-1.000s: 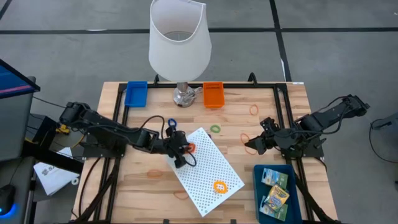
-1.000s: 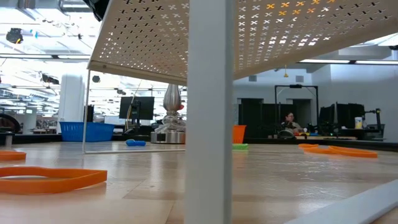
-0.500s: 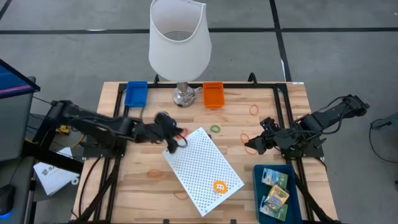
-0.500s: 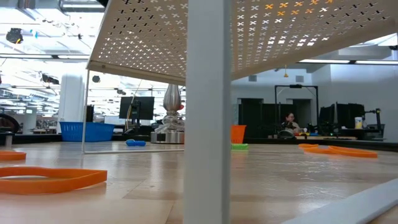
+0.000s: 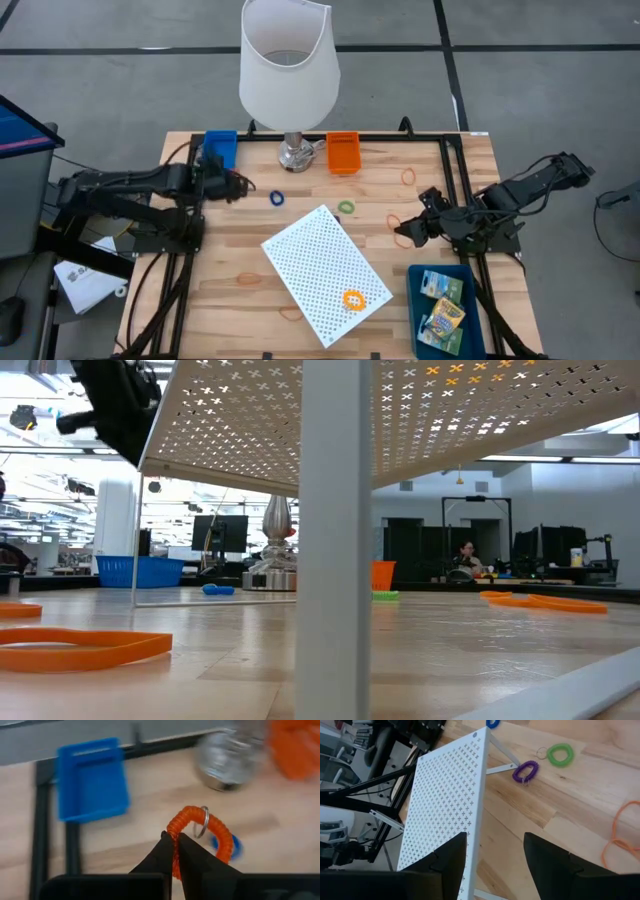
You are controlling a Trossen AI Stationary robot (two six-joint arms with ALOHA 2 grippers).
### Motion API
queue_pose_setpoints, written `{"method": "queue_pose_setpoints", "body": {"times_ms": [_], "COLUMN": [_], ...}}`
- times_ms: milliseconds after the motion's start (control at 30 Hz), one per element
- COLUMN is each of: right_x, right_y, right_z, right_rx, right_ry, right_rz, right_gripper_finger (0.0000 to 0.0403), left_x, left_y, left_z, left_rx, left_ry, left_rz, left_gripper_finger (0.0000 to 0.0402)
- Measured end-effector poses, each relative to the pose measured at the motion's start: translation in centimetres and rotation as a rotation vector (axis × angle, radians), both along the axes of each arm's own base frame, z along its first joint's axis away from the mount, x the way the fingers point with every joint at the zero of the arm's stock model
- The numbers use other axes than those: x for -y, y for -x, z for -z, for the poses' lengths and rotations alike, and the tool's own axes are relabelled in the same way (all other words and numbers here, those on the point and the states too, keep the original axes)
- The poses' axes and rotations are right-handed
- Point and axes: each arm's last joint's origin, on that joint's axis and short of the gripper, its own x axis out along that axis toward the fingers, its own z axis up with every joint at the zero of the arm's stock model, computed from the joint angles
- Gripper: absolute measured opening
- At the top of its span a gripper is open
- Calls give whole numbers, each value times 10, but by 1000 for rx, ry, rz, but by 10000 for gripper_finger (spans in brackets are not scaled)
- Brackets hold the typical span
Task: Pick & Place Office Desk Supplies
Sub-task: Put the orange spring keychain into the blue bin
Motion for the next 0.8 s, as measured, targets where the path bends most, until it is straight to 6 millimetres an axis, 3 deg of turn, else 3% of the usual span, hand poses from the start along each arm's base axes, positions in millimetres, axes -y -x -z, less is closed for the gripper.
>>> {"method": "queue_pose_setpoints", "body": {"times_ms": [233, 433, 600, 800], "right_x": [8, 11, 11, 11], "right_y": [-3, -4, -4, -4], "right_z": [0, 0, 0, 0], "right_rx": [-7, -10, -8, -7], "right_ry": [47, 67, 63, 61], "right_rz": [12, 18, 20, 21], "right_gripper_finger": [194, 194, 194, 194], "left_x": [-54, -98, -118, -130], "left_y": [14, 32, 50, 58], "left_z": [35, 66, 67, 65], "left_rx": [-11, 160, 235, 286], "left_ry": [68, 122, 70, 24], "left_rz": [-236, -340, -498, -562], "left_gripper_finger": [3, 3, 3, 9]}}
